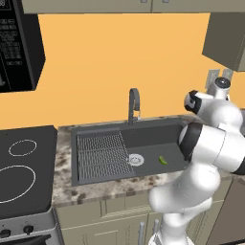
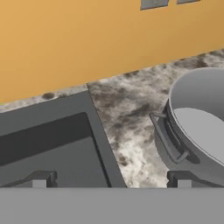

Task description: Dump the lemon wedge from the pot into the sink. Then turn on the water and wash the lemon wedge. Then turn off the water and put the lemon wedge back in the pot.

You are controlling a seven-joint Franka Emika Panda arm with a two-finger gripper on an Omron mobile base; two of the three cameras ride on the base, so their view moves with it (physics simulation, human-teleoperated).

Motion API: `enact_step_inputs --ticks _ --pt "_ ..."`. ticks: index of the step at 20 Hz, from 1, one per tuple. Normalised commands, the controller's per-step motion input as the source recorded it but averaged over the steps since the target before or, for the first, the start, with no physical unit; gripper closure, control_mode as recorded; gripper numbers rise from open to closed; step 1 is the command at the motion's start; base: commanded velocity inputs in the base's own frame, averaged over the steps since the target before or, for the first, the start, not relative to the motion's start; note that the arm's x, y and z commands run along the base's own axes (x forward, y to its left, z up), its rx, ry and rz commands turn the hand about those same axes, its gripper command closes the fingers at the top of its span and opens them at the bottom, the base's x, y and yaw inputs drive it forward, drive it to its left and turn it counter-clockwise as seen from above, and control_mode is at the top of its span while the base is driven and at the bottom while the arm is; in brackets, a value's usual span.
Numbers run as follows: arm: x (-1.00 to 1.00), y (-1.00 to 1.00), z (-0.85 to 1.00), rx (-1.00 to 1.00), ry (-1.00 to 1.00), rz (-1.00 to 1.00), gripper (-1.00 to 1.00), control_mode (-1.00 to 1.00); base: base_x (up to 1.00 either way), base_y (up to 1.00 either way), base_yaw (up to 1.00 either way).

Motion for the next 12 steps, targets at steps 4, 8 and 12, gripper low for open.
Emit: enact_step_inputs --ticks 4,8,12 --pt "0.0 0.43 0.0 0.0 -0.2 0.01 -1.0 -1.0 0.0 0.0 0.0" --pt "0.19 0.34 0.0 0.0 -0.15 0.01 -1.0 -1.0 0.0 0.0 0.0" --pt "0.35 0.27 0.0 0.01 -0.08 0.03 -1.0 -1.0 0.0 0.0 0.0"
